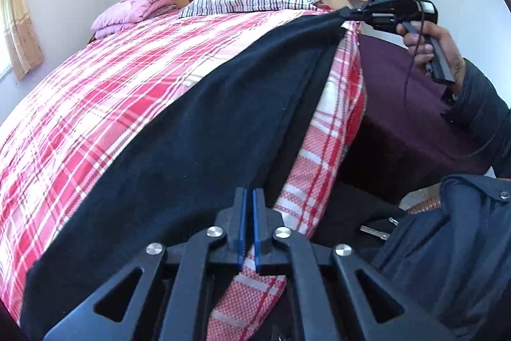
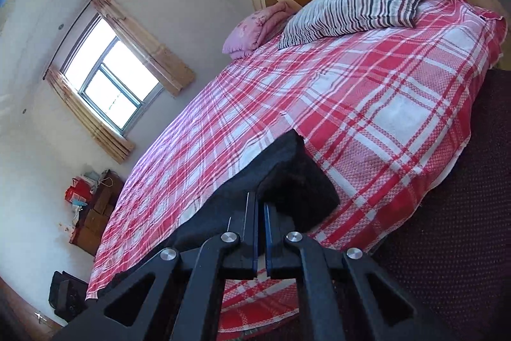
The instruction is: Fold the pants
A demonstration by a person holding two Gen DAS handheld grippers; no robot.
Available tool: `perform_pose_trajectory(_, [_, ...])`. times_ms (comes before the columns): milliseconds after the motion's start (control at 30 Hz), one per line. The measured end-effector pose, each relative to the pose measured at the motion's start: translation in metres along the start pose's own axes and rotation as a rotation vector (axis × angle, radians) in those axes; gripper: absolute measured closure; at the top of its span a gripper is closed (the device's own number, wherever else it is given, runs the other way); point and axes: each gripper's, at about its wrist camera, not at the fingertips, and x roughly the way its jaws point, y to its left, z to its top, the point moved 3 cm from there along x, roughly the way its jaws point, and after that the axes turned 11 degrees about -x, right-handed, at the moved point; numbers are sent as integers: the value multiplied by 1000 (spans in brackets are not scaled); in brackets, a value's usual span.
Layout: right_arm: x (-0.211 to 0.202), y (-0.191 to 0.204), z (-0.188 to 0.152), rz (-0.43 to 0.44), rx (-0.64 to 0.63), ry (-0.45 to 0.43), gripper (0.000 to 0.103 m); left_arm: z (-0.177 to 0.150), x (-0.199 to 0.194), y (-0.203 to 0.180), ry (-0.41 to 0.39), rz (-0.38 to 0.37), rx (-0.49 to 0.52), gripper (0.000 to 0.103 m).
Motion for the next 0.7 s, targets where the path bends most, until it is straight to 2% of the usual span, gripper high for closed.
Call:
perform_pose_trajectory(67, [0,-6,-3,0,13,6,101,0,5,2,-12,37,11,99])
perform_pose_trajectory(167, [6,-6,-5,-4,15,20,100,-1,16,-1,1,88,66,91])
perform_pose_trajectory(200, [7,-5,-6,-4,13,22,100,-1,20,-2,10,90,79,82])
perform_pose_trajectory(233, [7,-3,-5,-5,10,23,100,-2,23,-5,11,103,98,66])
perform_pose_trajectory(267, [7,-3,-5,-3,9,22,100,-2,26,-8,8,123,119,56])
perform_pose_trajectory(300, [6,-3,-5,2,11,21,100,-2,28,-12,-7,156,154,41])
perform_pose_trajectory(333, [7,-4,-4,4,13,20,100,-2,29,-14,-18,174,174,36])
perform_pose_trajectory(500, [7,-3,-4,6,13,23,100,4,42,-12,13,174,187,37])
perform_pose_trajectory(700, [9,-4,-5,3,16,29,100,13,49,0,47,84,116,58])
